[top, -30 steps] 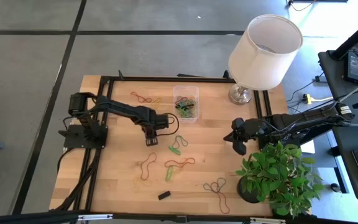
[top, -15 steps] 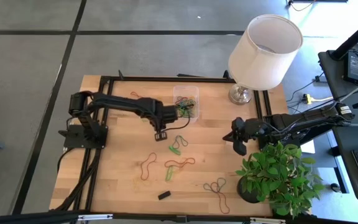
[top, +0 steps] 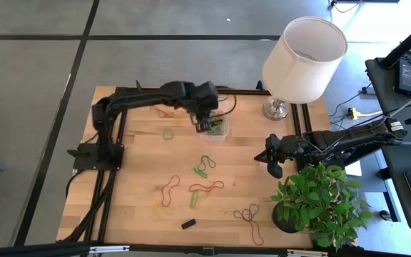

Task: Pick and place rubber bands into bin
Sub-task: Put the black rubber band into the transparent bin

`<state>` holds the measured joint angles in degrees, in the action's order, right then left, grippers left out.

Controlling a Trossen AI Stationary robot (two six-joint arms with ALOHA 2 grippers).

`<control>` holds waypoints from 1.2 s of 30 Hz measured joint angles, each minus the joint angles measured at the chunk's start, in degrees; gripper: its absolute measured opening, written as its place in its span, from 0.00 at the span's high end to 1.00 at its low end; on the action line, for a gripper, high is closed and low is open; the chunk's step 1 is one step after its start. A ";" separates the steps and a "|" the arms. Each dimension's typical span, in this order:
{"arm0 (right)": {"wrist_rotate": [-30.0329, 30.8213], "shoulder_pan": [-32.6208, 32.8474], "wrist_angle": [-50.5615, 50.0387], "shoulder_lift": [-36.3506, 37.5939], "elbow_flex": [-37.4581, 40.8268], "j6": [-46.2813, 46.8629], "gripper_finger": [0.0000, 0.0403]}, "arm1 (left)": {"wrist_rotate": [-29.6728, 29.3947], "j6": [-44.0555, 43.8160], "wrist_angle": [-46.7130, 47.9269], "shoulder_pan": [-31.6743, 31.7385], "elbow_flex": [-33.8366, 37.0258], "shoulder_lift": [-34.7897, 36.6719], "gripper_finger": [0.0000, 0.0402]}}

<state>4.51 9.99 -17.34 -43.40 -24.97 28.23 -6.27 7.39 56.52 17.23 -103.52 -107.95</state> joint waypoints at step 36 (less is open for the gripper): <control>10.91 -0.08 -0.04 0.00 0.00 10.59 0.98 | 11.11 -2.13 0.21 13.32 -11.20 -25.41 0.87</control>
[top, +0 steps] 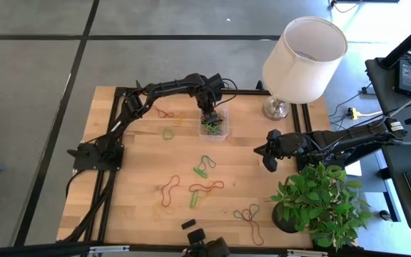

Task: Pick and place rubber bands into bin
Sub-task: Put the black rubber band into the transparent bin, then put the red rubber band into the transparent bin

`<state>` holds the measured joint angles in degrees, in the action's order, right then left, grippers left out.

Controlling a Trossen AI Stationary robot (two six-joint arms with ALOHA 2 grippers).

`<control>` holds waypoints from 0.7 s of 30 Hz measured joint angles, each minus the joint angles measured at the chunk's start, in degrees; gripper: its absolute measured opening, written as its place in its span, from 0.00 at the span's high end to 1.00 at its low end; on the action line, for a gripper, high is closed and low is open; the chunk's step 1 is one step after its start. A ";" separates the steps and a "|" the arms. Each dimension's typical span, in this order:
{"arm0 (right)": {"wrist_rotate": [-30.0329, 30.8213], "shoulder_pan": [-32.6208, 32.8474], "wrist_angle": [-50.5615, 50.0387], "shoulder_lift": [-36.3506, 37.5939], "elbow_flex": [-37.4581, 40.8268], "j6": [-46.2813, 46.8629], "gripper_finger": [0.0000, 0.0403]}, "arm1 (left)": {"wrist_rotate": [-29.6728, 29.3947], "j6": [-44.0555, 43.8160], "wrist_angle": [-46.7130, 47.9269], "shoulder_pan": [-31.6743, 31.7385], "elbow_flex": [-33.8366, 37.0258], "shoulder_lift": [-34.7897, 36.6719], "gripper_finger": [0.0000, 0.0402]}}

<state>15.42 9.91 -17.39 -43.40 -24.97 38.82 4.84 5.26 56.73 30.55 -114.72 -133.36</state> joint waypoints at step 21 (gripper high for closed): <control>0.02 0.02 0.34 0.02 0.00 -0.14 0.98 | -11.56 -7.52 5.24 -7.48 0.00 11.75 0.97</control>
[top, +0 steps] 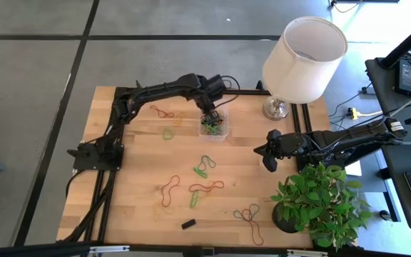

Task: Pick and place rubber bands into bin
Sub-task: Put the red rubber band into the transparent bin

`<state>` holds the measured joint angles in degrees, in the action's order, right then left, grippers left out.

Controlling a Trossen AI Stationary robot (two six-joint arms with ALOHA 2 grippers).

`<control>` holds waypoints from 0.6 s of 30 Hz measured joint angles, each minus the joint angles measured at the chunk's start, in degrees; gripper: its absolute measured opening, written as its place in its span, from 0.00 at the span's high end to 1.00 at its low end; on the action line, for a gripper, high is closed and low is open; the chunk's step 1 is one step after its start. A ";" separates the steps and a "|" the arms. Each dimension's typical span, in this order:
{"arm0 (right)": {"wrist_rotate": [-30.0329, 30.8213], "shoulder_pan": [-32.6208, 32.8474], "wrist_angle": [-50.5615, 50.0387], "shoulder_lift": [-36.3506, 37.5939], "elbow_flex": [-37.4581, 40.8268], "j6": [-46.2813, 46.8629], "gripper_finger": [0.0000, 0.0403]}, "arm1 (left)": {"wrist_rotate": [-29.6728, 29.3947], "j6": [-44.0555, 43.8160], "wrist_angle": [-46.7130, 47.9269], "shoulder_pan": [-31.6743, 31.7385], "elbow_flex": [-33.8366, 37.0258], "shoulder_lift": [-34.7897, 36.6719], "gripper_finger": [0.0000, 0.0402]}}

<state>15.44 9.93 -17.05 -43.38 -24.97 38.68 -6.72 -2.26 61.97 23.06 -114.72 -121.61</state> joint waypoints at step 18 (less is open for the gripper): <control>0.12 -0.04 -1.29 -0.36 0.00 -12.33 0.98 | 1.98 -1.80 -0.79 -18.41 9.28 4.73 1.00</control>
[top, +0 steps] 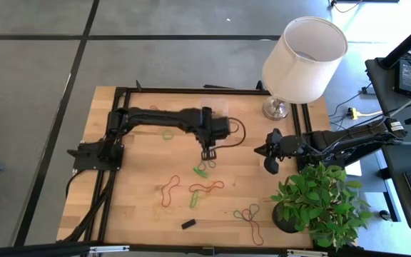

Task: Pick and place rubber bands into bin
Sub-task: Put the red rubber band into the transparent bin

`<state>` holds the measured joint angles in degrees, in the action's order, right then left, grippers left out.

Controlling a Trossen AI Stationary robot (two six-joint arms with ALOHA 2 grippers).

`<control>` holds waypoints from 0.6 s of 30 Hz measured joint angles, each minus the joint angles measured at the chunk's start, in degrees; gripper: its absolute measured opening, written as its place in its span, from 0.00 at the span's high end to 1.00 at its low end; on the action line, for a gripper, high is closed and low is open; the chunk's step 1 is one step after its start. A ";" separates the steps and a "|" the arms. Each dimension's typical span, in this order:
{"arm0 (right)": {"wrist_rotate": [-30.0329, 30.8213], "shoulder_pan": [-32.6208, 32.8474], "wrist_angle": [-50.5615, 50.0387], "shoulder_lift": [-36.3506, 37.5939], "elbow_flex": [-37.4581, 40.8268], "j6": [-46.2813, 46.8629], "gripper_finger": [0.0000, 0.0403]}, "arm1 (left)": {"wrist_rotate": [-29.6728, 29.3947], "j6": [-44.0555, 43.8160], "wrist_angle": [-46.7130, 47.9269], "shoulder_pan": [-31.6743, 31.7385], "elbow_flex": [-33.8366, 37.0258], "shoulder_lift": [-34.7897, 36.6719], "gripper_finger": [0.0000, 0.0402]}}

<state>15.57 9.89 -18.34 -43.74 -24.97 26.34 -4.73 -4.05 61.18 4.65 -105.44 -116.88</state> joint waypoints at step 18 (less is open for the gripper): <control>-10.45 -0.02 6.09 -23.60 -4.93 -3.03 0.98 | 2.78 -10.75 -18.86 -8.02 35.64 19.74 0.99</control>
<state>5.12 9.87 -12.25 -67.34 -29.90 23.31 -1.96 -14.81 42.31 -3.37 -69.80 -97.14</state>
